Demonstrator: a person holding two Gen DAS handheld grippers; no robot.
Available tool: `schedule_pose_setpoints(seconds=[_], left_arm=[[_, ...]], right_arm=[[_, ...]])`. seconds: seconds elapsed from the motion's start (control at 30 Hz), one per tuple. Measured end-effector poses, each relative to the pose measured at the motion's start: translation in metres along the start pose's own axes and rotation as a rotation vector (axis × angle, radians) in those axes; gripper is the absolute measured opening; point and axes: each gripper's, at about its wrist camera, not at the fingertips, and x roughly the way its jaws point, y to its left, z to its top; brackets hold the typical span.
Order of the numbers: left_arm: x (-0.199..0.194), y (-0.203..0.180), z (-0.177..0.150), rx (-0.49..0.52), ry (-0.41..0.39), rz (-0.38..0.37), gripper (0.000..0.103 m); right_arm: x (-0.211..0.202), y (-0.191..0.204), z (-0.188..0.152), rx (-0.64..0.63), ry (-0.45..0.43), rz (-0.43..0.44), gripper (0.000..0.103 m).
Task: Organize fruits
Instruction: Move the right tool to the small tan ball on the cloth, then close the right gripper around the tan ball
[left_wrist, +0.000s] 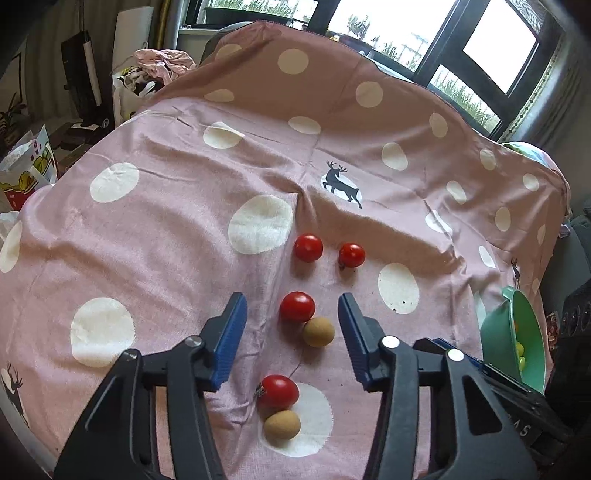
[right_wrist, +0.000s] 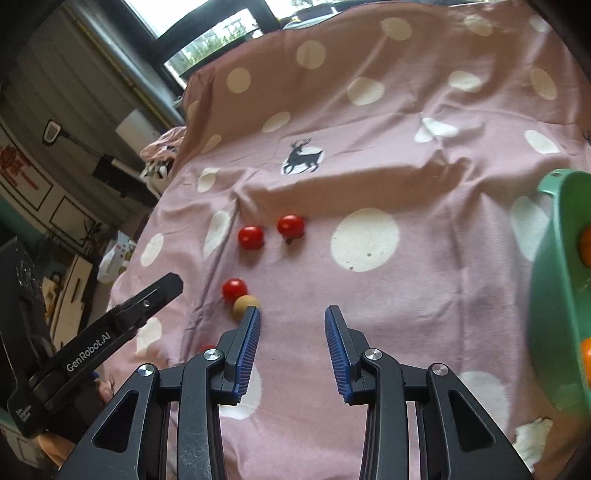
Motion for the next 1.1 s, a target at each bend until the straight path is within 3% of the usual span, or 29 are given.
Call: schedule_pose_setpoints(seconds=[0.2, 0.3, 0.57, 0.67, 0.77, 0.9, 1.1], left_arm=[[-0.002, 0.009, -0.010, -0.013, 0.036, -0.021, 0.043], [-0.002, 0.012, -0.017, -0.022, 0.078, 0.016, 0.041], [-0.008, 0.011, -0.035, 0.015, 0.127, -0.002, 0.041], [-0.007, 0.007, -0.046, 0.037, 0.148, -0.003, 0.042], [-0.010, 0.003, -0.052, 0.066, 0.129, 0.039, 0.041], [-0.015, -0.002, -0.057, 0.073, 0.129, 0.011, 0.041], [-0.006, -0.016, -0.069, 0.136, 0.150, 0.051, 0.036]], right_arm=[[0.043, 0.013, 0.004, 0.018, 0.060, 0.071, 0.037], [0.059, 0.019, 0.004, 0.017, 0.095, 0.112, 0.036], [0.081, 0.027, 0.000, -0.014, 0.132, 0.100, 0.036], [0.081, 0.030, -0.003, -0.043, 0.107, 0.069, 0.030], [0.077, 0.027, -0.002, -0.023, 0.099, 0.058, 0.030], [0.062, 0.022, 0.003, -0.001, 0.075, 0.074, 0.030], [0.037, 0.013, 0.008, 0.026, 0.032, 0.089, 0.030]])
